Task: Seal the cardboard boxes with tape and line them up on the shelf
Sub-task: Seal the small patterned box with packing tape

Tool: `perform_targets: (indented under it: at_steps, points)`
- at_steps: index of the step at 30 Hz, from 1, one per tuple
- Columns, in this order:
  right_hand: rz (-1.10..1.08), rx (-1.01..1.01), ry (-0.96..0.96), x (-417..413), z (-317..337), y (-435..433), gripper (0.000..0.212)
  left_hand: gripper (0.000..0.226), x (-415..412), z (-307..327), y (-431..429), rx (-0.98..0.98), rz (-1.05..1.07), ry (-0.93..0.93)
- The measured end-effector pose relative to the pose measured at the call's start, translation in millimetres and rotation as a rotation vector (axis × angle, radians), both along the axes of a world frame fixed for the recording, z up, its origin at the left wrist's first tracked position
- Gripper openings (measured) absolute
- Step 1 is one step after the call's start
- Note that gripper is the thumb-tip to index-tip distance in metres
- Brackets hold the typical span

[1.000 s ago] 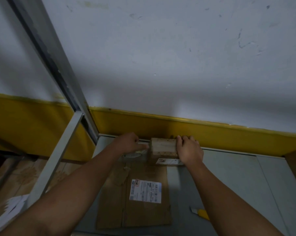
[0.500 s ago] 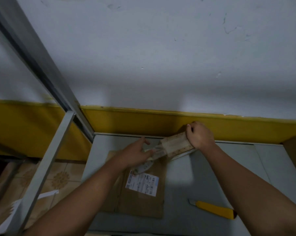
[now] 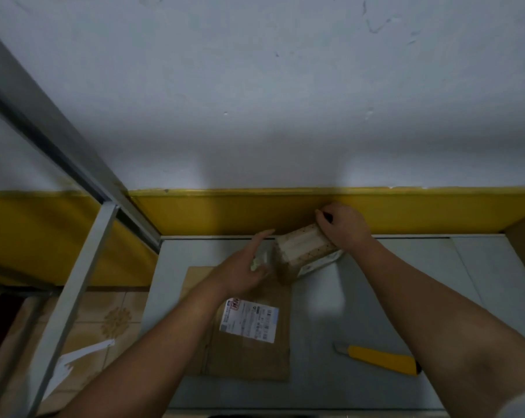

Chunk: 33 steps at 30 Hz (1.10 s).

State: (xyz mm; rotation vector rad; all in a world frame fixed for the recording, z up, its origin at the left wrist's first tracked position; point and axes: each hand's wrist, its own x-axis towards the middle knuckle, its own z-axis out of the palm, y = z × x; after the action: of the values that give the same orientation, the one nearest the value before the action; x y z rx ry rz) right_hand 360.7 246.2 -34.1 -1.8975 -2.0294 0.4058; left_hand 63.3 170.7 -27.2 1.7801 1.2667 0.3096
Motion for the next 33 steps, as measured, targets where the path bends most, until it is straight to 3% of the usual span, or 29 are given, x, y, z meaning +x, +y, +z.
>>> perform_targets:
  at_steps: [4,7,14,16,20,23,25,30,33]
  points:
    - [-0.058,0.243,-0.229,-5.9,4.6,-5.9,0.038,0.077,3.5,3.8,3.4,0.023,-0.111,-0.002]
    - [-0.096,0.305,-0.324,-10.9,13.3,-9.0,0.038,0.077,3.4,8.0,6.7,0.041,-0.116,-0.003]
    - [-0.246,0.345,-0.037,-2.3,15.9,-72.1,0.032,0.081,-3.0,0.3,11.1,0.030,-0.171,-0.064]
    - [-0.266,0.240,0.091,5.3,6.1,-108.9,0.031,0.076,0.4,-3.7,8.1,0.032,-0.170,-0.100]
    - [-0.290,-0.264,0.139,29.7,-23.7,-183.0,0.031,0.074,7.4,-9.5,1.1,0.017,-0.137,-0.157]
    - [-0.304,-0.471,0.021,52.2,-29.6,-236.0,0.071,0.077,8.8,-15.1,1.7,0.018,-0.134,-0.174]
    - [-0.257,-0.623,-0.088,58.6,-33.9,-259.8,0.075,0.079,6.6,-18.1,3.2,-0.005,-0.117,-0.170]
    - [-0.301,-0.587,-0.160,48.2,-60.5,-279.5,0.035,0.083,4.4,-12.1,4.7,-0.028,-0.097,-0.171]
    - [-0.277,-0.479,0.059,39.5,-50.3,-282.9,0.022,0.086,2.6,-7.9,4.0,-0.081,-0.058,-0.167]
